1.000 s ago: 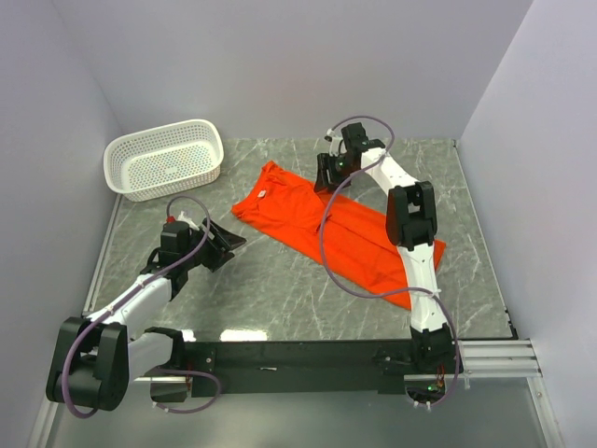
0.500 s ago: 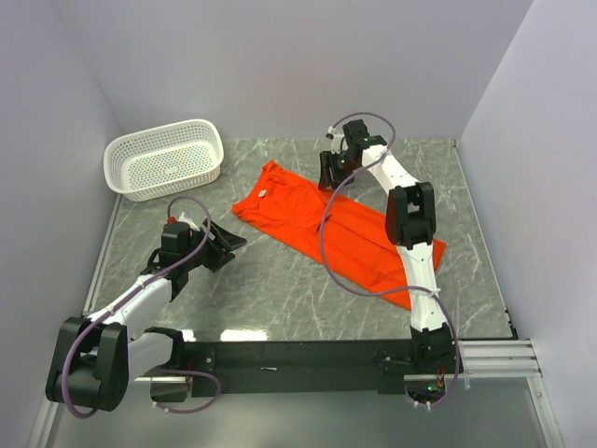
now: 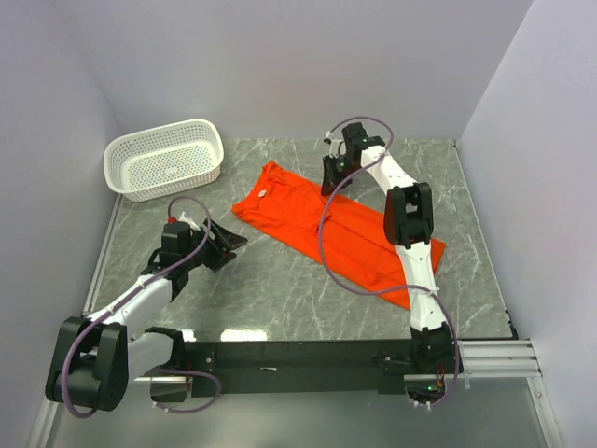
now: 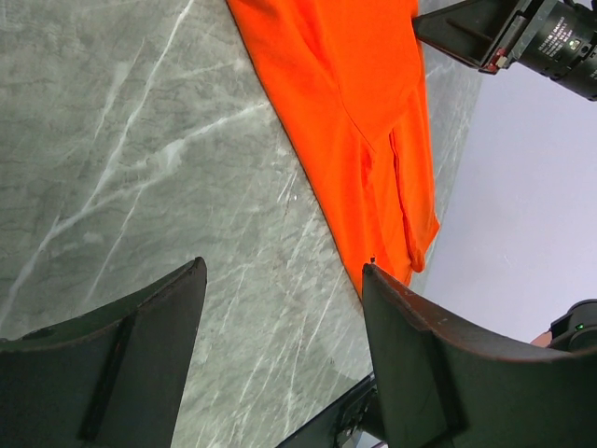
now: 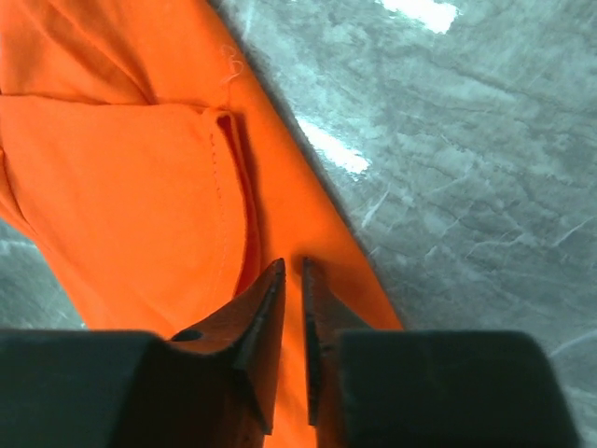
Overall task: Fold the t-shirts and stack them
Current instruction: Fold the tshirt
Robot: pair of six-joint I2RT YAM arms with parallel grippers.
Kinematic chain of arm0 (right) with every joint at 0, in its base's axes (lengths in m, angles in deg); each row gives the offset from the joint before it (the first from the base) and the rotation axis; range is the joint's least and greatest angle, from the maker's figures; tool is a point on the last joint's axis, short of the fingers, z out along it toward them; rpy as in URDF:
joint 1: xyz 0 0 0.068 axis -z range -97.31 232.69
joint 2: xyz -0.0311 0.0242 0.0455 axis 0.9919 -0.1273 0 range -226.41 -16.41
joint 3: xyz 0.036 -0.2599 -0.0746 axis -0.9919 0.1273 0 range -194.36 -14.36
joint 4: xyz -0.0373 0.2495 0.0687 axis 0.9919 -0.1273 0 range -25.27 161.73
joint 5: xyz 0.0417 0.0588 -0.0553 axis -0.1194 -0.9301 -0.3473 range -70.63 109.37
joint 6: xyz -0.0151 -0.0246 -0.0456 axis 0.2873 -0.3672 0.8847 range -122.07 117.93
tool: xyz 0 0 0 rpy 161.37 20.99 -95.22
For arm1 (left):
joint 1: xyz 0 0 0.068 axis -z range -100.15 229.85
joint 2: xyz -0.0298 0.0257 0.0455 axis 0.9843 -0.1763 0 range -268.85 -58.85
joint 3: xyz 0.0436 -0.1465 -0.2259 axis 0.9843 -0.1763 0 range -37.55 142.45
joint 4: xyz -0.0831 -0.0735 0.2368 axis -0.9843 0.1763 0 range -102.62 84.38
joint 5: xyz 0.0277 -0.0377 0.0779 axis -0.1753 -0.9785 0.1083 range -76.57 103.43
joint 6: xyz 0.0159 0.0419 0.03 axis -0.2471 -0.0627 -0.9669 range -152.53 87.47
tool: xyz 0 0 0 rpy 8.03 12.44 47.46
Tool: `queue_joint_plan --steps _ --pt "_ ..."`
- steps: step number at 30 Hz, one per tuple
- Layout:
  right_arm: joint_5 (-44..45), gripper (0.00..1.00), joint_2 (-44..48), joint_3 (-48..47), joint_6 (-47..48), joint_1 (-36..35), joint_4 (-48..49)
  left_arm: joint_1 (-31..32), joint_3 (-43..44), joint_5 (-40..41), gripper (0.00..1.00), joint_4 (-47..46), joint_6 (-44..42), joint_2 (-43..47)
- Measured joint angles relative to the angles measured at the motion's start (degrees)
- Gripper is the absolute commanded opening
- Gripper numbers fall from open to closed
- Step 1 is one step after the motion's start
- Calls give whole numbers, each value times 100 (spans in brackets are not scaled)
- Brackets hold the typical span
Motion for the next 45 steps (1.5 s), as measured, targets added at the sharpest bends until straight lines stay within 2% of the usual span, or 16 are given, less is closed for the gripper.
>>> queue_joint_plan --steps 1,3,6,7,9,10,12,14,20,32,36,41,44,45 --pt "4 12 -15 -2 -31 2 2 2 0 0 73 0 0 0" --pt "31 7 -39 -7 -118 22 7 2 0 0 73 2 0 0" --pt "107 8 -61 -52 -258 72 33 2 0 0 73 2 0 0" --pt "127 19 -68 -66 -278 90 48 2 0 0 73 0 0 0" --pt "120 34 -68 -68 -304 142 79 4 0 0 73 0 0 0" --pt "92 46 -68 -63 -289 160 92 4 0 0 73 0 0 0" --pt "-87 55 -28 2 -234 195 181 9 0 2 73 -2 0 0" --pt "-83 59 46 68 -138 199 249 15 0 0 73 -7 4 -11" --pt "68 60 2 -214 -2 197 118 46 0 2 73 -9 22 -59" --pt "144 49 -225 -527 232 179 -400 61 0 -42 73 -92 55 -63" --pt "138 43 -232 -535 337 157 -566 61 0 -46 73 -107 59 -63" --pt "105 31 -243 -535 479 111 -732 63 0 -50 73 -111 61 -63" --pt "138 21 -254 -535 481 94 -750 63 0 -66 73 -111 63 -63" --pt "164 14 -254 -535 448 94 -743 63 0 -74 73 -114 61 -63"
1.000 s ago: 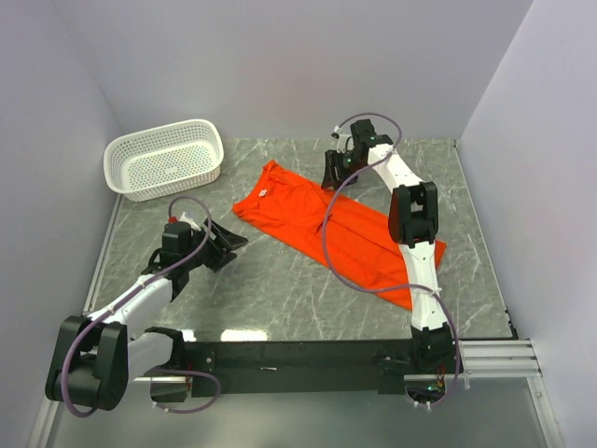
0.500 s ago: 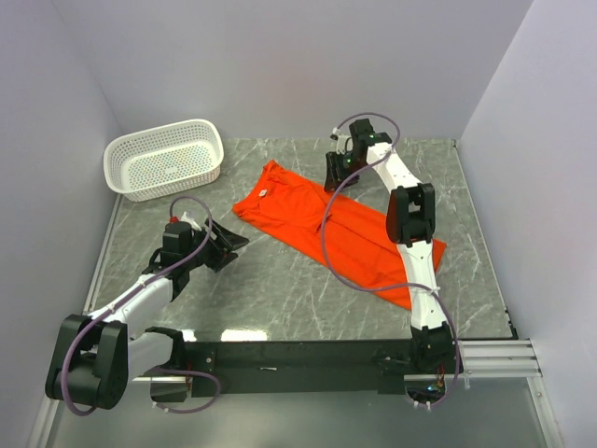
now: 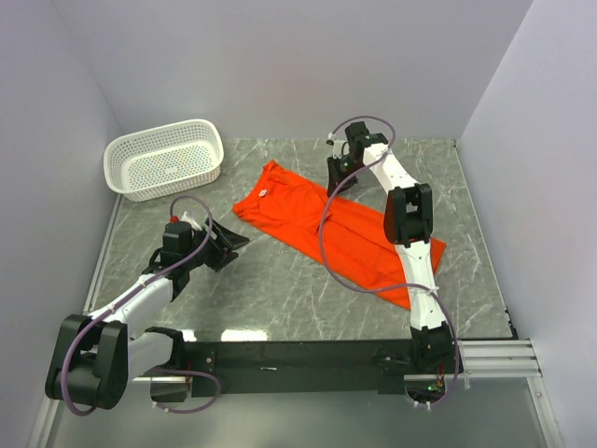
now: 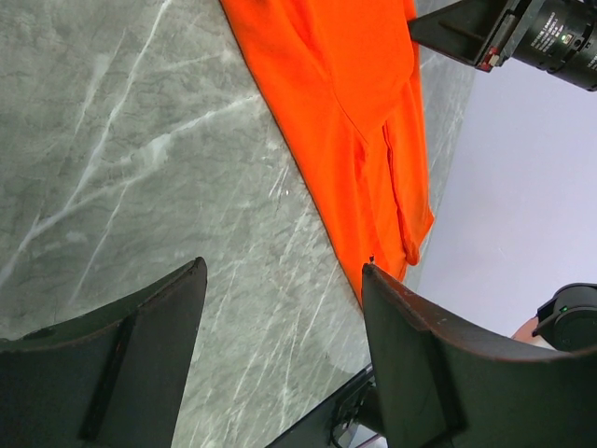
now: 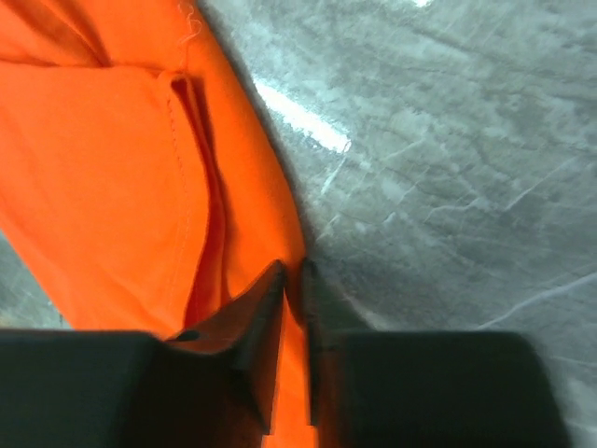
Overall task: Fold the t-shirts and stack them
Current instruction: Fold the tshirt
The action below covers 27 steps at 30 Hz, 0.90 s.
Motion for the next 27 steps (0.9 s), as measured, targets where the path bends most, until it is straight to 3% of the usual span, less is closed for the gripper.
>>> queue_joint_plan --steps 3,12,18,20,21,22,24,27 --pt "118 0 0 0 -144 4 70 2 0 -9 73 2 0 0" --pt "525 0 0 0 -828 203 466 11 0 -11 73 -7 0 -31" --pt "894 0 0 -2 -1279 782 820 55 2 -26 73 -72 0 -315" --pt "973 14 0 -2 -1360 1049 905 131 13 -35 72 -153 -2 -520" --pt "994 36 0 -2 -1375 1193 942 192 50 -44 72 -160 -2 -658" --pt "981 46 0 -2 -1394 1309 962 269 109 -50 71 -166 -2 -798" --pt "911 58 11 7 -1246 1547 990 507 330 -57 71 -186 -4 -1174" --pt "905 62 345 507 -876 1777 1071 898 710 -50 70 -334 13 -1676"
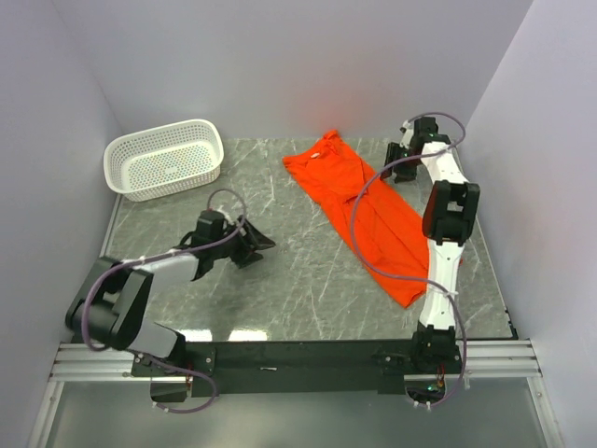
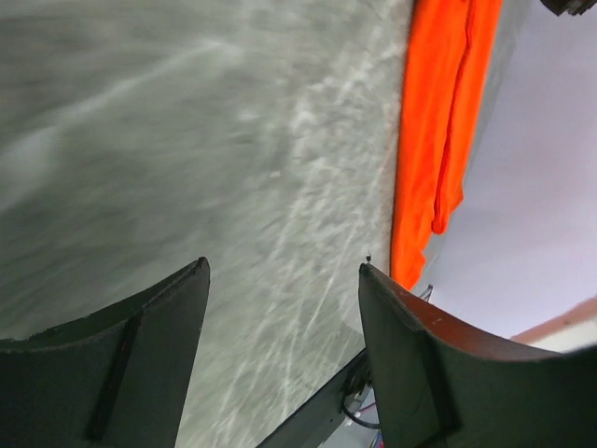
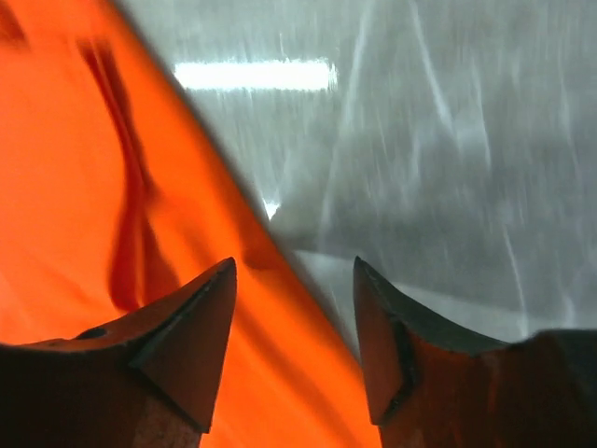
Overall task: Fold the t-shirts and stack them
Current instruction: Fold the tshirt
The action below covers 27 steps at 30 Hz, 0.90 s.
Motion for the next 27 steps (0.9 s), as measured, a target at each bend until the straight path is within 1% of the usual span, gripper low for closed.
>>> queue_joint_plan --steps 2,5,7,8,11,13,15,17,19,20,23,24,27 --pt "39 63 461 713 271 50 127 297 251 15 70 -188 79 -341" --pt "-42 64 1458 2004 855 55 219 953 782 63 68 -533 229 -1139" --pt "-352 66 2240 2802 1390 66 271 1410 1187 103 66 -767 389 -1755" --pt "-542 66 2697 3226 1663 66 308 1624 1381 144 63 -892 487 -2055" --pt "-1069 66 4000 4253 2229 63 442 2216 1908 179 62 -1357 988 -2876" --pt "-1366 66 4795 4841 2457 66 531 2579 2312 249 61 -1635 1327 -3298" --pt "-1593 66 5340 5289 2562 76 634 2911 2708 350 61 -1825 1692 -3711" --pt "-1786 66 5705 5681 2594 105 730 3169 3086 468 61 -1873 2009 -4006" --pt "-1921 66 5884 5976 2610 166 743 3383 3392 605 60 -1808 2256 -4210" --pt "-1967 66 5917 6065 2614 199 745 3482 3526 704 57 -1729 2398 -4280" --pt "-2063 66 5939 6238 2612 326 741 3661 3613 970 49 -1508 2717 -4304" --pt "-2118 66 5945 6266 2610 376 743 3685 3613 1034 49 -1469 2793 -4304" --pt "-2264 66 5991 6288 2583 514 748 3694 3635 1137 43 -1320 2975 -4310"
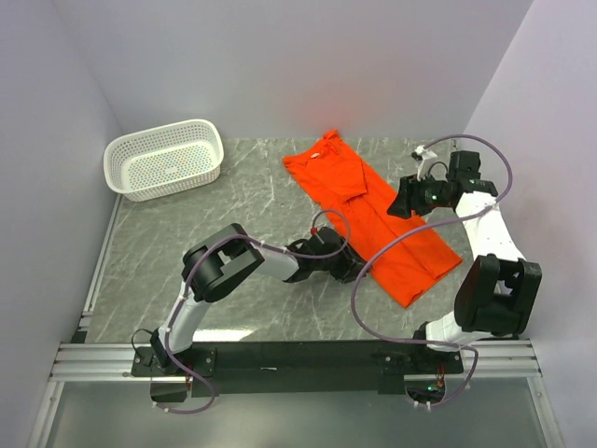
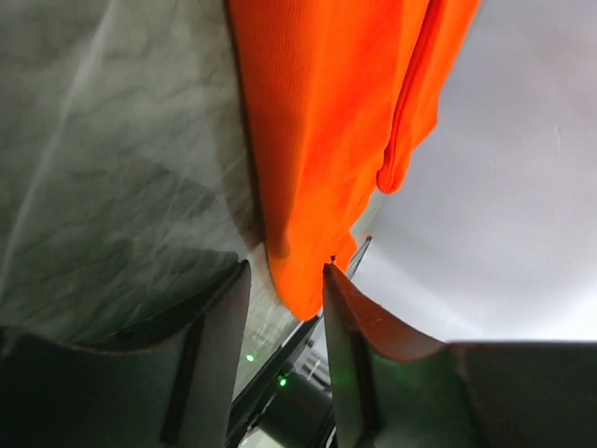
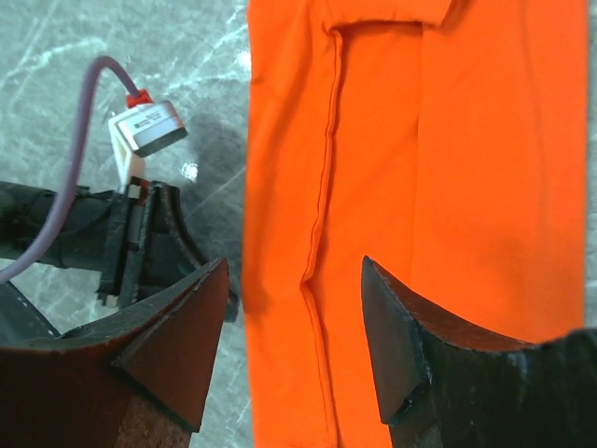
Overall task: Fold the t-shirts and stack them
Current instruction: Fold the tshirt
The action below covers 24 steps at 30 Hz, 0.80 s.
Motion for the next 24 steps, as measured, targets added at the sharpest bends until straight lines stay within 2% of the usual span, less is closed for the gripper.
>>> queue_joint_plan --steps 7,8,11,14,17,24 --pt "-181 66 501 192 -17 133 20 -26 494 166 26 203 46 -348" --pt "-199 66 588 236 -20 136 15 -31 518 192 17 212 46 -365" --pt "-275 66 752 289 -20 155 7 -35 503 258 1 229 -20 -385" --pt "-326 66 831 291 -20 190 2 -57 382 302 1 107 -136 -326" --pt "-337 66 898 297 -7 201 -35 -149 -114 326 1 -68 -313 -24" --pt "-352 66 988 337 197 201 -229 -743 -2002 -105 1 -269 -1104 1307"
